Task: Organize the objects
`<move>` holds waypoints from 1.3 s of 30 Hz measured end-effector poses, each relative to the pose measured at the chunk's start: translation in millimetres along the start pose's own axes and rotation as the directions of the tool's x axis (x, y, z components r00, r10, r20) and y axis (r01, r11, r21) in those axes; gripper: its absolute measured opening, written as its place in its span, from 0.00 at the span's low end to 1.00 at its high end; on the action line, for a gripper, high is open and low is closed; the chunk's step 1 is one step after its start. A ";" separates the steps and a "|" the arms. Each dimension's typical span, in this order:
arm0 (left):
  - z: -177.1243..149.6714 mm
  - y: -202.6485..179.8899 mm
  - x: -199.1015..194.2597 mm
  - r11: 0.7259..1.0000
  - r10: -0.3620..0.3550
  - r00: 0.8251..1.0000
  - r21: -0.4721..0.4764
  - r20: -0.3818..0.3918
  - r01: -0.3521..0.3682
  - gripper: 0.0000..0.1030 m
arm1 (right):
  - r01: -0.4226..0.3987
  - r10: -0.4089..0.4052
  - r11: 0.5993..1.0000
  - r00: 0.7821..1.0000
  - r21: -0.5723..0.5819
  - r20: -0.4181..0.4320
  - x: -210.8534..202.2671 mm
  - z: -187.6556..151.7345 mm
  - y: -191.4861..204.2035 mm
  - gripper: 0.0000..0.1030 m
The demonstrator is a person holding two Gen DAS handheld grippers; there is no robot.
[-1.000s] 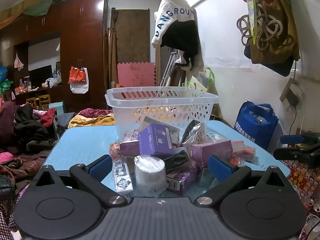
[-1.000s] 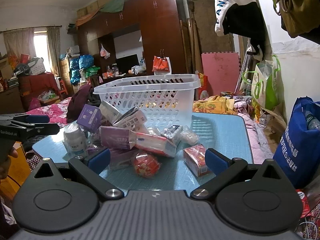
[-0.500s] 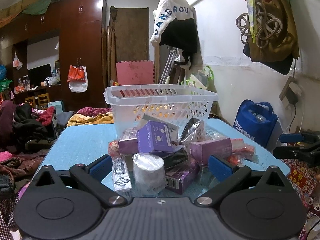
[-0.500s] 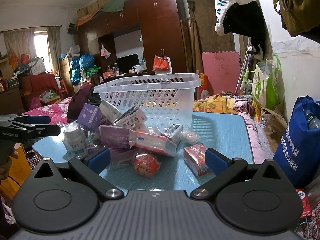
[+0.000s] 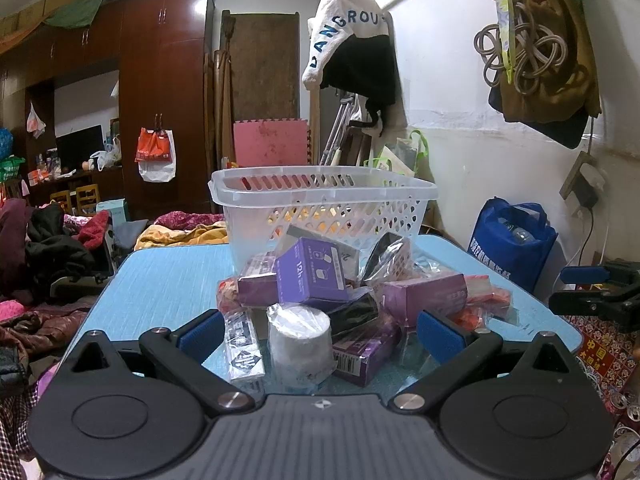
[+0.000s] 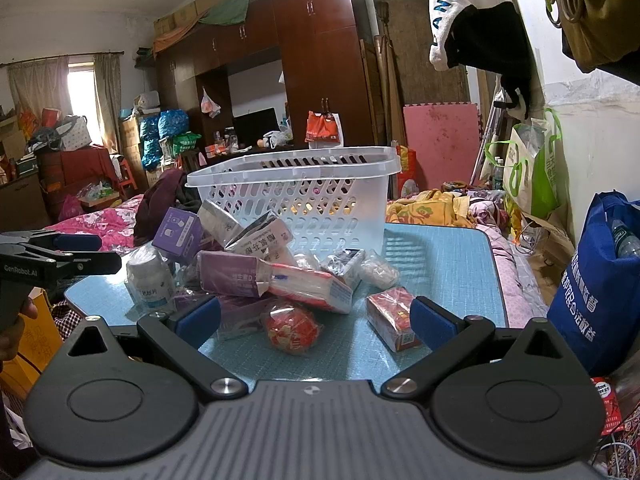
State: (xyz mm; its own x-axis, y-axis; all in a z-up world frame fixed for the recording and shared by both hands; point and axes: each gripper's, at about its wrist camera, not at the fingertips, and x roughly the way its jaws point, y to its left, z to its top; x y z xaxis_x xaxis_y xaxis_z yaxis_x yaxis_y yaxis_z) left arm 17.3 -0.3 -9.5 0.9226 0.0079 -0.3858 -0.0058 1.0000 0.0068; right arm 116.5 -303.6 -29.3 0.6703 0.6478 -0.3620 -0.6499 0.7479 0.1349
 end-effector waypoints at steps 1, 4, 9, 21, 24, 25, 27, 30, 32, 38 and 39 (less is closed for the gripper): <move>-0.2 0.1 0.0 1.000 0.000 1.000 0.000 -0.001 0.000 1.00 | 0.000 0.000 1.000 1.000 0.000 -0.001 -0.1 -0.1 0.0 1.00; -0.2 0.3 0.0 1.000 -0.002 1.000 0.000 -0.001 0.002 1.00 | 0.000 0.000 1.000 1.000 0.000 -0.001 0.2 -0.8 0.0 1.00; -1.9 1.0 1.5 1.000 -0.003 1.000 -0.002 -0.005 0.003 1.00 | 0.000 0.000 1.000 1.000 0.000 -0.001 0.1 -1.1 0.1 1.00; -3.9 1.1 3.6 1.000 -0.004 1.000 0.002 -0.012 0.004 1.00 | -0.001 0.001 1.000 1.000 0.000 -0.003 1.0 -2.6 -0.2 1.00; -4.8 2.3 4.3 1.000 -0.003 1.000 0.003 -0.014 0.003 1.00 | 0.000 0.000 1.000 1.000 0.001 -0.002 1.3 -3.0 -0.4 1.00; -4.5 3.3 3.7 1.000 -0.001 1.000 0.005 -0.011 0.001 1.00 | -0.001 0.001 1.000 1.000 0.003 0.005 1.5 -3.2 -0.7 1.00; -2.6 9.5 0.5 1.000 0.011 1.000 -0.008 0.011 -0.011 1.00 | -0.016 0.016 1.000 0.999 0.004 0.051 0.5 -2.9 -3.8 1.00; 2.6 30.9 -5.0 0.998 0.043 0.998 -0.052 0.049 -0.040 1.00 | -0.004 0.002 1.000 0.992 0.021 0.123 2.6 -9.0 -18.3 1.00; 3.3 46.8 -3.5 0.995 0.071 0.996 -0.072 0.048 -0.067 1.00 | 0.088 -0.094 0.994 0.991 0.067 0.091 11.6 -13.8 -29.9 1.00; -15.6 73.1 10.0 0.994 0.092 0.996 -0.066 0.003 -0.092 0.94 | 0.118 -0.117 0.992 0.993 0.049 -0.007 34.2 -28.8 -42.9 0.97; -17.0 75.9 12.0 0.993 0.094 0.996 -0.074 -0.002 -0.094 0.94 | 0.134 -0.134 0.991 0.991 0.015 -0.011 37.7 -30.2 -39.3 0.96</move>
State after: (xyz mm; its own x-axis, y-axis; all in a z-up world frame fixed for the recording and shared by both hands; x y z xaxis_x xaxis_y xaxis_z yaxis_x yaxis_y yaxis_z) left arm 21.4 75.8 -29.2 0.9174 0.1017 -0.3848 -0.1208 0.9924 -0.0255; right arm 156.5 -313.0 -76.1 0.7474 0.5399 -0.3871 -0.5486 0.8302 0.0987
